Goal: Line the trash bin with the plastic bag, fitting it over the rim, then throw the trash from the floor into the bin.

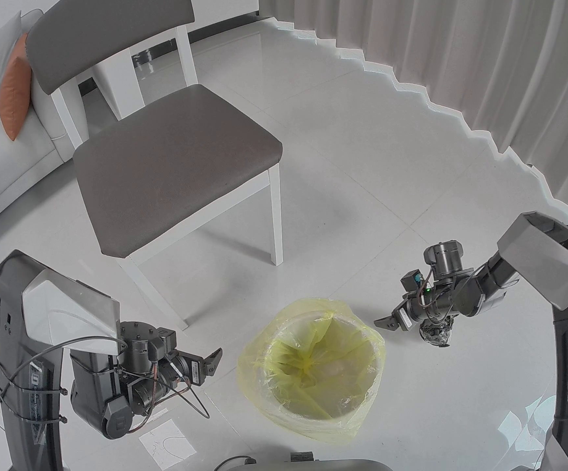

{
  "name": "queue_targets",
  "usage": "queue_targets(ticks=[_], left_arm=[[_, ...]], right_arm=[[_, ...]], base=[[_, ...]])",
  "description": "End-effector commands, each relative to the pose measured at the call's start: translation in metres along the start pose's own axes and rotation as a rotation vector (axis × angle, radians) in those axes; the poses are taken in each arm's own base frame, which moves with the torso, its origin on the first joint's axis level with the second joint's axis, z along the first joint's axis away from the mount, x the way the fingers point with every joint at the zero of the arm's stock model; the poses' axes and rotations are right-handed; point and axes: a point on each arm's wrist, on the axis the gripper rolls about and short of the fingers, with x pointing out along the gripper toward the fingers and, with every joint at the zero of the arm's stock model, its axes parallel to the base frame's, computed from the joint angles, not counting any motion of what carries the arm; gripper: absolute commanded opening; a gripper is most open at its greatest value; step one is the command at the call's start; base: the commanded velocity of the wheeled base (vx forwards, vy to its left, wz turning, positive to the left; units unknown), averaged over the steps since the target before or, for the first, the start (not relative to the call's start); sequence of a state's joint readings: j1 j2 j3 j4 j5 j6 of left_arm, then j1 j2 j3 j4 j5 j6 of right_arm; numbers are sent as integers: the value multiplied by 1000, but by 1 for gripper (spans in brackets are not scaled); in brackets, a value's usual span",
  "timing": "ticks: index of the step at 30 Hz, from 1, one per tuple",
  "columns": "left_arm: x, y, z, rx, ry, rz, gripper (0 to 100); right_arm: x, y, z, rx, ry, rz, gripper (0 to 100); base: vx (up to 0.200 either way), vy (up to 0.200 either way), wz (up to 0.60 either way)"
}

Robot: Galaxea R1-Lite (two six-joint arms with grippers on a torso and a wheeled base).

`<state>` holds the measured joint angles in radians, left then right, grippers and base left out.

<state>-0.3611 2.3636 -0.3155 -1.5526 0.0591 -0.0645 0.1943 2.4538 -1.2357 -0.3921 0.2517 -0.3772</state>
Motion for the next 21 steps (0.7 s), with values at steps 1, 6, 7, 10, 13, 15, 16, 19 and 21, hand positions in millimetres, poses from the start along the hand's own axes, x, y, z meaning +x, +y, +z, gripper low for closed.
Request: queue_targets(ticks=[1,6,7,10,13,15,16,19,21], left_arm=[[-2,-6,3,2,-22,-20,100],[-8,-8,7,-7,-34,-29,100],[-9,-9,8,-8,-37,-30,100],[-12,-11,10,-10,-43,-36,100],[-13,-12,12,-8,-50,-41,100],[-14,-13,13,-8,-52,-41,100],[-14,-13,14,-8,-58,-40,100],[-17,-13,18,-10,-72,-40,100],[-20,-12,20,-9,-80,-37,100]], right_arm=[[-42,-9,3,1,-15,-41,100],[-59,2,-8,-9,21,-23,100],[-60,7,-12,-12,37,-13,100],[-58,17,-19,-31,70,13,100],[-50,26,-22,-44,94,26,100],[-44,28,-26,-46,112,29,100],[-33,29,-30,-49,127,27,100],[-22,27,-30,-49,132,26,100],[-14,25,-30,-48,131,26,100]], base=[[0,0,0],[0,0,0],[0,0,0],[0,0,0],[0,0,0],[0,0,0],[0,0,0],[0,0,0],[0,0,0]])
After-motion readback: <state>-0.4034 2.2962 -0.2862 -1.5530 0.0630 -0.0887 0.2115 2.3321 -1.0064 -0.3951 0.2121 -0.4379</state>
